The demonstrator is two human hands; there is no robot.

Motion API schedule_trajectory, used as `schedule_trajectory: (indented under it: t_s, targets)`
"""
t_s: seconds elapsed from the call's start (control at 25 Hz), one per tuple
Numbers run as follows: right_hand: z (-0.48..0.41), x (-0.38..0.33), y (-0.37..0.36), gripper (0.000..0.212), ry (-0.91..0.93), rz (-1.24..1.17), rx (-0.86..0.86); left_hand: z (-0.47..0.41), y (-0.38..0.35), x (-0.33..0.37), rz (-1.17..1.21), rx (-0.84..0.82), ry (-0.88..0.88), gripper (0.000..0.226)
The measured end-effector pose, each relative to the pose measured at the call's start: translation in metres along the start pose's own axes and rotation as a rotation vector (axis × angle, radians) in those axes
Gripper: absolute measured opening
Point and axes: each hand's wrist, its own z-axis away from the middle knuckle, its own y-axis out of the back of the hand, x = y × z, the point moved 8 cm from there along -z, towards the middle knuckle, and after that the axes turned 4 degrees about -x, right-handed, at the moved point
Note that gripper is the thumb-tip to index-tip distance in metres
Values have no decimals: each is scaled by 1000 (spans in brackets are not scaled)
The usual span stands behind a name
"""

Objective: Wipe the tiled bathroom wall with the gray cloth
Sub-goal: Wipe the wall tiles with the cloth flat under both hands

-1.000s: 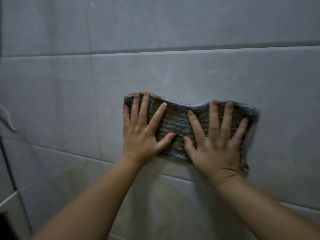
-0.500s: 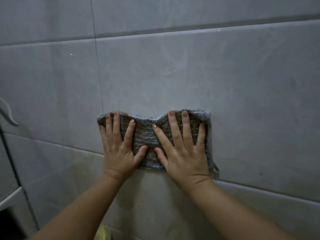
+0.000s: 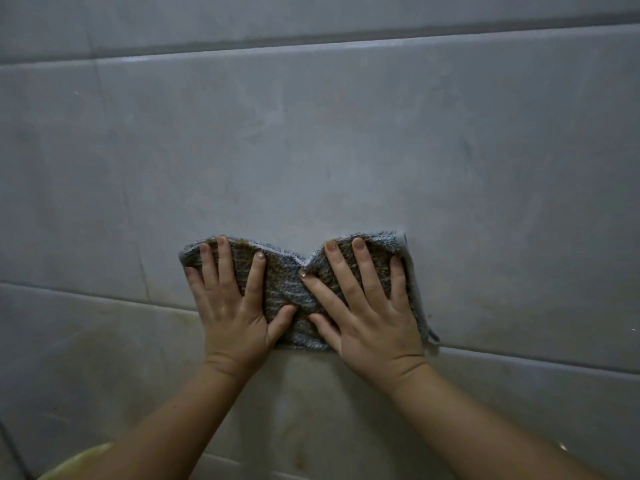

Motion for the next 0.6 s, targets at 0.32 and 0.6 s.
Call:
schedule_trajectory:
  t_s: [0.32, 0.6]
  targets:
    - [56, 84, 22, 50, -10, 46, 25, -9, -7, 105, 7, -1, -96, 70]
    - [92, 155, 43, 55, -28, 64, 43, -25, -6, 189, 29, 11, -157, 70]
